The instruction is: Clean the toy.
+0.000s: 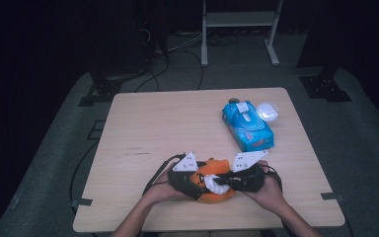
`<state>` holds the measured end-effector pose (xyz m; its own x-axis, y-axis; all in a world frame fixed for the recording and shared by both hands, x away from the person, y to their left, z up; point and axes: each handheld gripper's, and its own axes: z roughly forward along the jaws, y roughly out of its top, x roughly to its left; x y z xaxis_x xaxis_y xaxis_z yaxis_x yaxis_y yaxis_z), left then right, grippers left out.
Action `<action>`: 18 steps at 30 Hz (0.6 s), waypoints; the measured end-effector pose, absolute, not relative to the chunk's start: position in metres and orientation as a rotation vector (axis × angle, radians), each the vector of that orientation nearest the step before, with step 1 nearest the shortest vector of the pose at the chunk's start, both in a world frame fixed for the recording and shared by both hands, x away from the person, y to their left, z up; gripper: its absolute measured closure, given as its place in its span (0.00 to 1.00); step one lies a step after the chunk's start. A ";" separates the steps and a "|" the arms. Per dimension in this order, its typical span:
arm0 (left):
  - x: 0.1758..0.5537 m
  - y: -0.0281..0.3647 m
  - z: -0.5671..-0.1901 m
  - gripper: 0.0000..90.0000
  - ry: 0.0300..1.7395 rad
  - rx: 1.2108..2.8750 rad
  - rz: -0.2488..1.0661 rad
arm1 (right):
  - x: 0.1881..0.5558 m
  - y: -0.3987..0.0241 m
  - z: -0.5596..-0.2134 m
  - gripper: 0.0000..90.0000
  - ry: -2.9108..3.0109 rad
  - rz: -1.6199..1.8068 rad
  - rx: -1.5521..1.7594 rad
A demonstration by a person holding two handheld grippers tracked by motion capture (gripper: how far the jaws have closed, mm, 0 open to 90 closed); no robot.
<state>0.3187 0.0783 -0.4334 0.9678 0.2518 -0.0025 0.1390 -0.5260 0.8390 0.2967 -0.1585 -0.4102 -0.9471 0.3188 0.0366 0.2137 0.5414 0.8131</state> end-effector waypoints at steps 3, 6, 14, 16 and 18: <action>0.318 0.086 -0.426 0.17 0.255 2.154 0.112 | 0.295 -0.159 -0.411 0.94 2.646 1.379 0.462; 0.318 0.099 -0.418 0.21 0.234 2.171 0.087 | 0.292 -0.160 -0.410 0.94 2.621 1.357 0.457; 0.321 0.111 -0.421 0.40 0.262 2.178 0.085 | 0.294 -0.170 -0.407 0.95 2.577 1.378 0.530; 0.321 0.110 -0.422 0.40 0.252 2.177 0.102 | 0.295 -0.172 -0.406 0.95 2.558 1.366 0.540; 0.322 0.111 -0.423 0.41 0.255 2.174 0.107 | 0.297 -0.176 -0.404 0.95 2.540 1.355 0.566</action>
